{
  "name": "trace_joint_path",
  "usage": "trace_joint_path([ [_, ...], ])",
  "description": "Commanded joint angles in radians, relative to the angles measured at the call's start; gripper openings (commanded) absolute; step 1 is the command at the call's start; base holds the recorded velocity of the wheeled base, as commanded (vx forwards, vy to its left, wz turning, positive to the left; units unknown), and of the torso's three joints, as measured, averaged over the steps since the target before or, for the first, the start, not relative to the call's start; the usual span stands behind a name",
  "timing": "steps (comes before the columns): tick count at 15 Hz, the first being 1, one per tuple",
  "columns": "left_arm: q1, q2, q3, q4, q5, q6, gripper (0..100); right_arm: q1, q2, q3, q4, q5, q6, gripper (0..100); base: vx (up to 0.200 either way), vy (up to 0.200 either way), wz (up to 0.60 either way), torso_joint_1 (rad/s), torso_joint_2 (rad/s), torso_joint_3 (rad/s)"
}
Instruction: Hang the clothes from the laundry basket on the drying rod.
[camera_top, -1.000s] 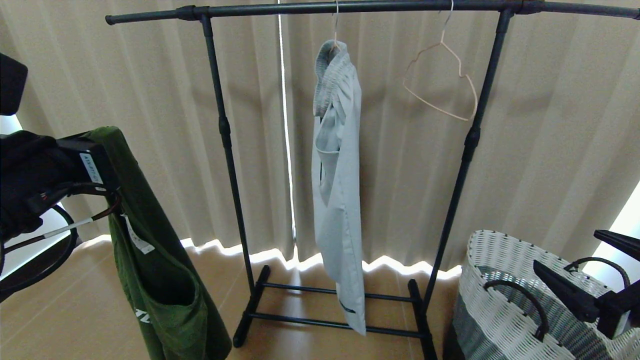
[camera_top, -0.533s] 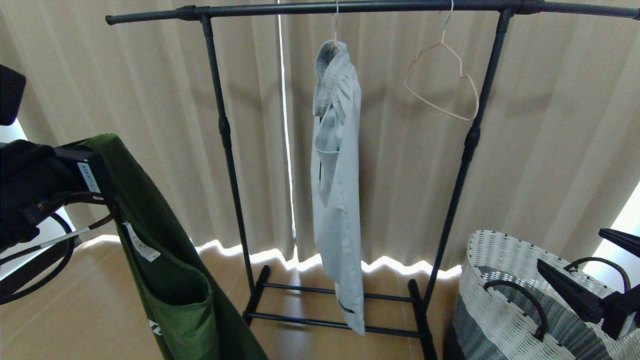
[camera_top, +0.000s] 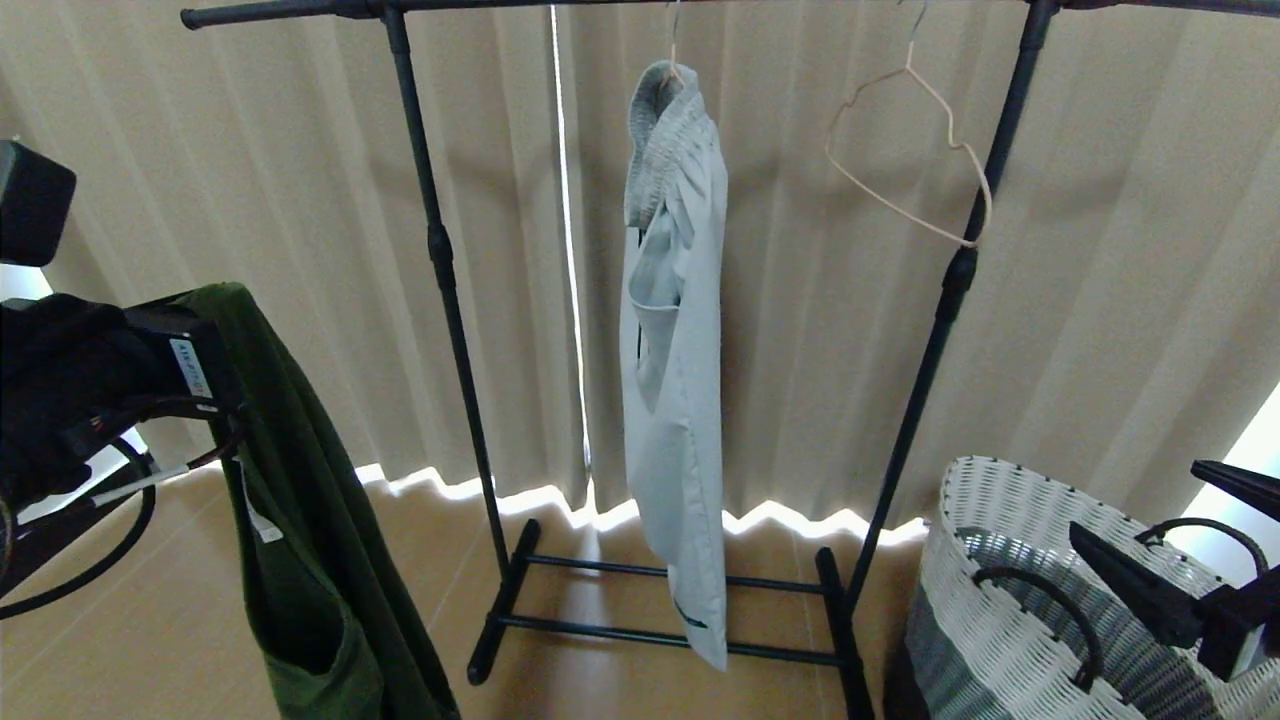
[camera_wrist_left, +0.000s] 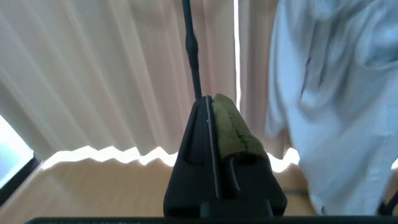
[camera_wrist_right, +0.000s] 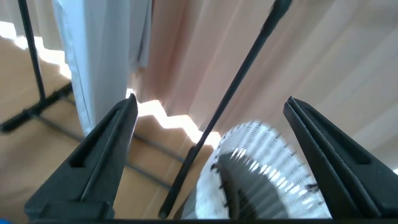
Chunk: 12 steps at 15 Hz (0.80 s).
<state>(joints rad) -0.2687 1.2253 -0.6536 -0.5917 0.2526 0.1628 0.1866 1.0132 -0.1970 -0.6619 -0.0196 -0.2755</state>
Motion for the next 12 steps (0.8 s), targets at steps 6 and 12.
trace_joint_path([
  [6,-0.001,0.005,0.006,-0.007,-0.001,0.000,0,0.001,0.004,0.004,-0.002,0.000,-0.001,100,0.000,0.000,0.00,0.123,-0.56,-0.257],
  [12,-0.006,0.006,0.008,-0.007,-0.001,0.000,0,0.001,0.005,0.005,-0.001,0.000,-0.002,100,0.000,0.000,0.00,0.303,-0.48,-0.259],
])
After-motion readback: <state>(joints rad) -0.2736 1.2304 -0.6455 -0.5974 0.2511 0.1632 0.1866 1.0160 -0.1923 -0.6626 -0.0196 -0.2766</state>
